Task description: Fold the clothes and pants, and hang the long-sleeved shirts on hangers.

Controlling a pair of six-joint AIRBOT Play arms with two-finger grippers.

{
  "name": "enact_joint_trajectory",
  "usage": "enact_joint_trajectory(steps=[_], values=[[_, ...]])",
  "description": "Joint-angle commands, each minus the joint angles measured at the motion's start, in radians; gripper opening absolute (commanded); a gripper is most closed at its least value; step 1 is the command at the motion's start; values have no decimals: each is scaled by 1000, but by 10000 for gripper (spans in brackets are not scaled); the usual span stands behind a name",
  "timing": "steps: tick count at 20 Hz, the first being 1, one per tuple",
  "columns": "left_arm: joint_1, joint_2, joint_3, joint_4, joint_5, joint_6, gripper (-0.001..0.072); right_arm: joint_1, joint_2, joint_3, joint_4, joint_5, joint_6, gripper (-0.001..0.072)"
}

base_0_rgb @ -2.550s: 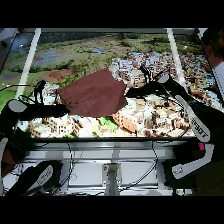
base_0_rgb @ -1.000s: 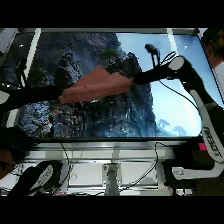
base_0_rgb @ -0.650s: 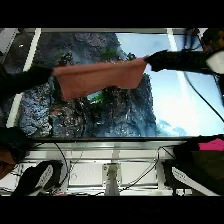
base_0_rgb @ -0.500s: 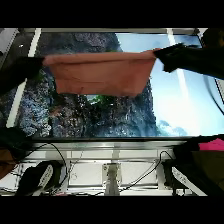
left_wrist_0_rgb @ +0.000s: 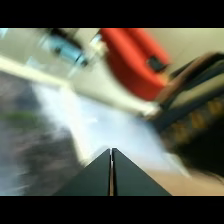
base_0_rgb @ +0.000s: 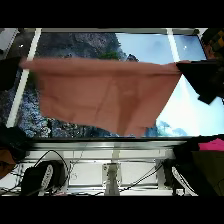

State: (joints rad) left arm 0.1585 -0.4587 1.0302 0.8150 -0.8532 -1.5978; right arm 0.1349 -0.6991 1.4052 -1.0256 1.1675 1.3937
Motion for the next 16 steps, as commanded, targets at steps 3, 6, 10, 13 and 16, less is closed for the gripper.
enact_joint_trajectory(steps=[3, 6, 10, 13, 16], values=[[-43, -206, -94, 68, -70, -59, 15, 1, -264, -7, -5, 10, 14, 10], [-103, -412, -102, 67, -42, 30, 15, 3, -489, -7, 4, -18, 0, 10], [-196, -654, -102, -27, 21, 123, 15, 3, -683, -7, 2, -161, 0, 10], [-261, -755, -102, -214, 39, 293, 16, 3, -722, -7, -1, -330, 0, 10], [-340, -806, -102, -305, 73, 362, 16, 2, -723, -7, -32, -513, 0, 10]])
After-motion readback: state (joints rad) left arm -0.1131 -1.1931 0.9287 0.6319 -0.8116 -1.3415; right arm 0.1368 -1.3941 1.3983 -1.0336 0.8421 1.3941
